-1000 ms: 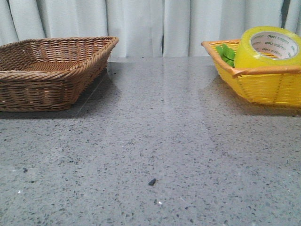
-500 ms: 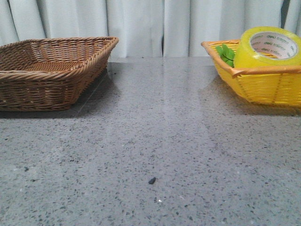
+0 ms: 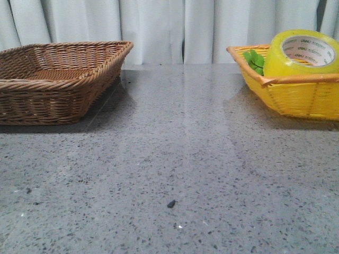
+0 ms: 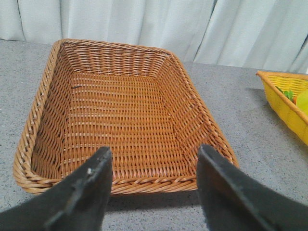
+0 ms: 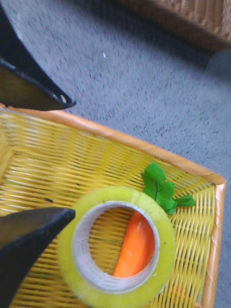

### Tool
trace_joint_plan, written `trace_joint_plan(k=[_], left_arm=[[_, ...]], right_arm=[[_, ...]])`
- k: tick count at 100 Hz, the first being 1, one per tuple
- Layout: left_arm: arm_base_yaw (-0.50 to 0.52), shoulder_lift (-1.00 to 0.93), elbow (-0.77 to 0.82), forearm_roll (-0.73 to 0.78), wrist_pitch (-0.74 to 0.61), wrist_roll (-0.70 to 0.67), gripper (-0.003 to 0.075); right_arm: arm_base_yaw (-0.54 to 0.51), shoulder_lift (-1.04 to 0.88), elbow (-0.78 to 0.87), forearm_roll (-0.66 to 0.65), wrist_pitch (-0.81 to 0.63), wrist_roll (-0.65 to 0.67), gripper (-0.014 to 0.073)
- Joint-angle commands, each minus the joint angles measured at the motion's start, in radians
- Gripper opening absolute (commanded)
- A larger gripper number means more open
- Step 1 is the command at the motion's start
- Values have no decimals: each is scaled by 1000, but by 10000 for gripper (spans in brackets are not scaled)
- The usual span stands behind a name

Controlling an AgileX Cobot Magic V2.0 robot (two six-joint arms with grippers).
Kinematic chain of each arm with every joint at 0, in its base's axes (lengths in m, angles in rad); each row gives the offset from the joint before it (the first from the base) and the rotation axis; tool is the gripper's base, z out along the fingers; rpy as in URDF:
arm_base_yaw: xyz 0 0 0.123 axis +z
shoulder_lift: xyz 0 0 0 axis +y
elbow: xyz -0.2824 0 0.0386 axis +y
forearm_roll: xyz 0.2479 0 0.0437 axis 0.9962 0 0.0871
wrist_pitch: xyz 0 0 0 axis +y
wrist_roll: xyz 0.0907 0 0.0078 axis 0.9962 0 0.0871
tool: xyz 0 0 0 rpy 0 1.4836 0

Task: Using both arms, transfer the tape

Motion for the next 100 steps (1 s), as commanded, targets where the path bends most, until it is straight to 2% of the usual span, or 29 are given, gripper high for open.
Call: trace_joint_plan(k=[1, 31, 34, 38, 41, 46, 48, 54, 73, 90, 100], left_arm=[[-8, 10, -34, -33, -68, -1, 364], [-8, 10, -34, -81, -68, -1, 363], [-8, 10, -34, -83, -68, -1, 363], [-8, 10, -34, -90, -66, -1, 364], [-8, 10, -34, -92, -64, -1, 364], [-8, 10, -34, -98, -60, -1, 363], [-8, 10, -34, -98, -57, -1, 363], [-8, 10, -34, -98, -55, -1, 363], [-8, 10, -34, -98, -53, -1, 363], [-8, 10, -34, -98, -53, -1, 363], [-8, 10, -34, -98, -53, -1, 363]], right_arm=[[1, 89, -85, -24, -39, -14, 372], [1, 409, -158, -63, -74, -14, 357], [1, 421, -158, -72, -72, -14, 327], [1, 425, -158, -85, -70, -14, 241], [1, 425, -158, -91, -70, -14, 159], [1, 409, -166, -93, -73, -14, -33], [1, 400, -172, -95, -75, -14, -79], [1, 359, -199, -95, -78, -13, -50], [30, 203, -393, -97, -28, -13, -47], [142, 147, -585, -80, 32, -13, -47], [222, 161, -617, -37, 71, -13, -47]])
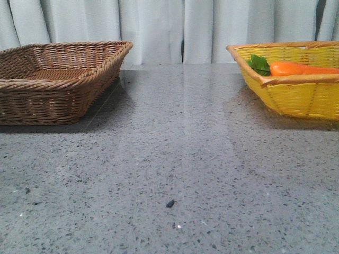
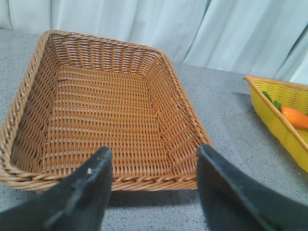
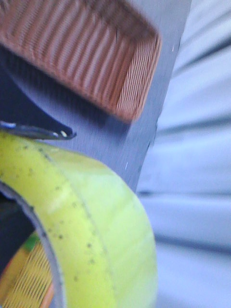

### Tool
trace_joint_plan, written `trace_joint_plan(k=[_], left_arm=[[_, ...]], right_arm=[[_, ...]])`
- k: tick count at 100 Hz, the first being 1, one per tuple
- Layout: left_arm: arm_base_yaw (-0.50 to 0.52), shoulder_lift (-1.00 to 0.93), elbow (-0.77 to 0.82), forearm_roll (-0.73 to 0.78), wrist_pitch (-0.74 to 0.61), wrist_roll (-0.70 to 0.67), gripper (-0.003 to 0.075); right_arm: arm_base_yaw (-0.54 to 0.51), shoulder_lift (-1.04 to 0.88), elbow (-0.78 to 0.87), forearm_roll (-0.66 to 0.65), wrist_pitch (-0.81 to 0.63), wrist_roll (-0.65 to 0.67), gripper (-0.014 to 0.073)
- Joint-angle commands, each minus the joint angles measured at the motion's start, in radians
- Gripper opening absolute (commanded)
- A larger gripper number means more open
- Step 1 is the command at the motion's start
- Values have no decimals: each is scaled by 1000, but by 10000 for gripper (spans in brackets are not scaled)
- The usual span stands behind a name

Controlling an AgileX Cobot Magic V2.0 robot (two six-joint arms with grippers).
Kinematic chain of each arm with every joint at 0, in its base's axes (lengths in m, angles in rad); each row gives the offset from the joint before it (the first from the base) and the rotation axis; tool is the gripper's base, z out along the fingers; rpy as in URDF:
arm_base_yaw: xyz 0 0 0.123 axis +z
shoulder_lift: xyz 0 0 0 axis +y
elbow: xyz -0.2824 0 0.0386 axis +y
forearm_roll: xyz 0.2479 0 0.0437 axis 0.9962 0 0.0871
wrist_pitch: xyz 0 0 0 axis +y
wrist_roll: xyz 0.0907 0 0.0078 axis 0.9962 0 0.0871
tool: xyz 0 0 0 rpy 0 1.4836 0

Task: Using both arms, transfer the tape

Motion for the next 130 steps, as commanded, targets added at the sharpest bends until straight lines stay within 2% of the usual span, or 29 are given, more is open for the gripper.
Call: trace_joint_plan(k=[1, 10, 28, 45, 62, 71, 86, 91, 95, 106, 121, 130], left_arm=[[-8, 10, -34, -22, -61, -1, 363], [-8, 10, -34, -22, -61, -1, 363], [-8, 10, -34, -30, -57, -1, 363], [-17, 10, -34, -48, -33, -1, 363], [-42, 10, -34, -48, -10, -1, 363], [-44, 10, -34, -48, 5, -1, 363], [-44, 10, -34, -55, 9, -1, 363], [-44, 10, -34, -63, 9, -1, 363], [-44, 10, -38, -67, 7, -1, 363], [-44, 21, -74, -67, 7, 3, 363], [-44, 110, -201, -67, 85, 62, 363], [-55, 206, -316, -69, 176, 89, 363]], right_arm=[[70, -15, -51, 37, -13, -5, -47], [144, 34, -38, 39, 21, -5, -47], [216, 201, -21, 39, 122, -5, -47], [240, 354, -21, 35, 151, -5, -46], [240, 425, -21, -15, 175, 0, -38], [238, 430, -21, -16, 183, 0, 50], [238, 420, -36, -14, 209, 0, 346], [238, 410, -48, -14, 227, 0, 424], [238, 393, -62, -10, 241, 0, 452], [238, 310, -84, 7, 274, 0, 400], [240, 129, -79, 21, 310, 0, 194], [240, 5, -79, 23, 320, 0, 115]])
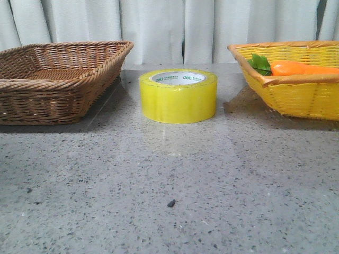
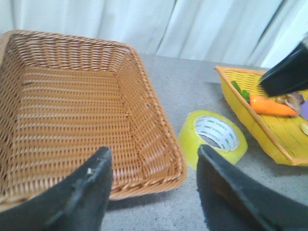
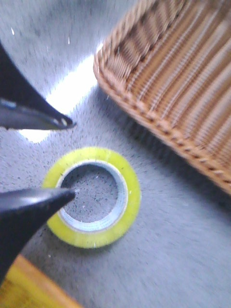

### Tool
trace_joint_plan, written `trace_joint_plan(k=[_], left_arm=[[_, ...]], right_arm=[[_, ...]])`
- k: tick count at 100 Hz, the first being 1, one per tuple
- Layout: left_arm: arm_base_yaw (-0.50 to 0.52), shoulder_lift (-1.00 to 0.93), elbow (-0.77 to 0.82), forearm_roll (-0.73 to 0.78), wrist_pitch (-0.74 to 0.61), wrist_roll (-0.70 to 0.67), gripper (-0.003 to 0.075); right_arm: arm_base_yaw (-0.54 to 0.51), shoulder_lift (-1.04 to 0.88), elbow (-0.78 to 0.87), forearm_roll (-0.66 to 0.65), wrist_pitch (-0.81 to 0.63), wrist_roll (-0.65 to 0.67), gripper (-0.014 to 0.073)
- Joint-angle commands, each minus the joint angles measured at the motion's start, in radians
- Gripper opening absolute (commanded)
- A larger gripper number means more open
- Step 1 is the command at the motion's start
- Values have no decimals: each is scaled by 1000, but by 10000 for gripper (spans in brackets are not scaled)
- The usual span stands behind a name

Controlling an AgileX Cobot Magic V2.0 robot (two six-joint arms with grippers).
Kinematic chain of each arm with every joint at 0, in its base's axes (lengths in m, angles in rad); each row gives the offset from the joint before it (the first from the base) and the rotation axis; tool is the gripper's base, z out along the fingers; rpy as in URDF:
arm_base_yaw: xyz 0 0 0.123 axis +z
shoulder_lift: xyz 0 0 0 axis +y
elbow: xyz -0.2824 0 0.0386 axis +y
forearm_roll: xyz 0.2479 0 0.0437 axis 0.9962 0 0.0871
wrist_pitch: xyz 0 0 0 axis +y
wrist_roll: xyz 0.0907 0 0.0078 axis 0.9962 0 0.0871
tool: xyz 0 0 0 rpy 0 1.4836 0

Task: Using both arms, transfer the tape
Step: 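Lower the left gripper into the tape roll's hole and grasp it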

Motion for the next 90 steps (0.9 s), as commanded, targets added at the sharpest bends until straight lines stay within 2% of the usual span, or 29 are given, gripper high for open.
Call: trace_joint_plan(k=[1, 9, 21, 52, 65, 77, 84, 90], left_arm=[[-22, 92, -130, -29, 24, 34, 363], [-55, 200, -242, -32, 93, 58, 363], [-132, 364, -397, -33, 153, 73, 363], [-320, 795, -758, -33, 262, 73, 363], [-336, 949, -884, -47, 340, 64, 363], [-339, 1045, -947, -67, 353, 23, 368], [-339, 1087, -961, -76, 340, 19, 391], [-339, 1118, -963, -100, 341, 19, 440]], right_arm=[[-3, -170, -35, 15, -5, -2, 111], [-3, -275, -33, 13, -8, -2, 59], [-3, -397, -23, 13, -4, -10, -76], [-3, -621, 219, 11, -19, 3, -74], [-3, -686, 285, 11, -19, 60, -74], [-3, -736, 303, 11, -21, 78, -74], [-3, -759, 303, 11, -21, 78, -74], [-3, -771, 303, 3, -21, 78, -74]])
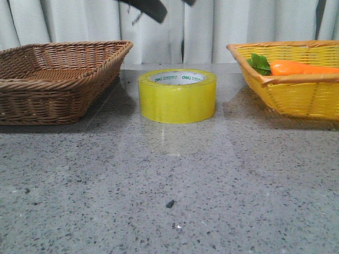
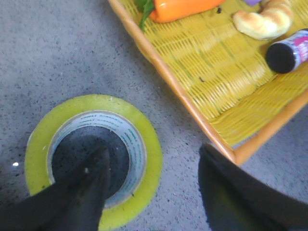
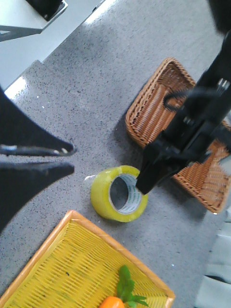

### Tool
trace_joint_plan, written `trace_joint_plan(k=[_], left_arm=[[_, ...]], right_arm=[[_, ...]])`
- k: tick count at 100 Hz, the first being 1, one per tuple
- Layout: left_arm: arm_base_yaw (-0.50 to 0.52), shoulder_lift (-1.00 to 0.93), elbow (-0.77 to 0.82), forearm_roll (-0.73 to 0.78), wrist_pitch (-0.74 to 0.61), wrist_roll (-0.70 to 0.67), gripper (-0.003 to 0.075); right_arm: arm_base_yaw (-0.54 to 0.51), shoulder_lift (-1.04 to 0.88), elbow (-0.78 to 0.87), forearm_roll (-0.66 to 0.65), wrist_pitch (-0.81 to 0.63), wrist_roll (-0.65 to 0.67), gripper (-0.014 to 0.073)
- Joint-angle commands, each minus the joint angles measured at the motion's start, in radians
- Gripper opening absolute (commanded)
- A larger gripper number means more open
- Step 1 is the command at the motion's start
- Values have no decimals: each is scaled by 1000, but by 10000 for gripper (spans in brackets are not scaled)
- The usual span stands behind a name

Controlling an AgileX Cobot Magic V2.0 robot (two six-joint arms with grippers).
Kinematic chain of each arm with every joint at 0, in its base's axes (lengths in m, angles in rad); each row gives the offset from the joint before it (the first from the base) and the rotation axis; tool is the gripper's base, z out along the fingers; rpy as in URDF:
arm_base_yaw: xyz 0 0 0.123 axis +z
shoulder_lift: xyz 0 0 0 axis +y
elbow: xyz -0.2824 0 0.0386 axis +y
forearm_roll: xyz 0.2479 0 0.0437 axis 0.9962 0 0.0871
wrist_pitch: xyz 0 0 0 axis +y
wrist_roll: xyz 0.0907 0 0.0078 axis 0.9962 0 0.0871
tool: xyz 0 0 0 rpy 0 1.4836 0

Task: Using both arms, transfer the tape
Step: 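Lower the left gripper into the tape roll's hole and grasp it, then lift the tape roll with the left gripper and lower it into the brown basket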

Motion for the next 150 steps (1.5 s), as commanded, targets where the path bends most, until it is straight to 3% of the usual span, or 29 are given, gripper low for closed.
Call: trace_joint_plan(k=[1, 14, 59, 106, 111, 118, 134, 150], left_arm=[[-7, -3, -43, -73, -34, -14, 446], [-7, 45, -43, -121, -34, -14, 521], [-7, 121, -43, -160, -42, -14, 513], [-77, 171, -43, -147, -64, 17, 508], [-77, 174, -43, -146, -66, 17, 482], [-77, 173, -43, -146, -66, 17, 382], [-77, 173, -45, -146, -66, 17, -18], [-77, 158, -119, -151, -49, 26, -21]], right_arm=[[-3, -29, -17, -9, -63, 0, -74], [-3, -38, -17, -17, -58, 0, -74], [-3, -38, -17, -23, -51, 0, -74], [-3, -38, -17, -43, -20, 0, -74], [-3, -38, -17, -43, -17, 0, -74], [-3, -38, -17, -44, -16, 0, -74], [-3, -38, -17, -44, -16, 0, -74], [-3, -38, -17, -45, -16, 0, -74]])
